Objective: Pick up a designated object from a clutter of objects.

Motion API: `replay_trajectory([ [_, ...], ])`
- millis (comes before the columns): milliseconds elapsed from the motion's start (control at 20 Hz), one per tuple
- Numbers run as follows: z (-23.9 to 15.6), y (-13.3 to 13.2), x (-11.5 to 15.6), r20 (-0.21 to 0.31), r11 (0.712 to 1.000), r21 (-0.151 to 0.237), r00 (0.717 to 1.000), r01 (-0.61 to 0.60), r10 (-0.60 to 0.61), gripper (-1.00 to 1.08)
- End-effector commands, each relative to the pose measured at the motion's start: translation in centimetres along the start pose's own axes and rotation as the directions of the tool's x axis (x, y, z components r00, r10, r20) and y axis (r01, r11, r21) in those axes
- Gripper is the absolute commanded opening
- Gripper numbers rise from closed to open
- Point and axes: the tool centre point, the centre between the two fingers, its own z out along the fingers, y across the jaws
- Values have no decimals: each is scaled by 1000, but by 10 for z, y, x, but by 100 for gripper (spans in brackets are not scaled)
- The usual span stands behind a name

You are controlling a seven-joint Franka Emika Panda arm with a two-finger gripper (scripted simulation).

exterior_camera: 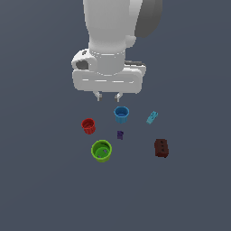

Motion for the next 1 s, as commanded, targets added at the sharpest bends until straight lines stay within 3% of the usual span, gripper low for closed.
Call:
replay_trajectory([
  [0,3,0,2,-1,1000,-3,1000,-18,18,28],
  [500,27,4,21,-14,986,-25,986,-168,167,28],
  [950,62,8,44,-44,931,-51,932,-363,361,28],
])
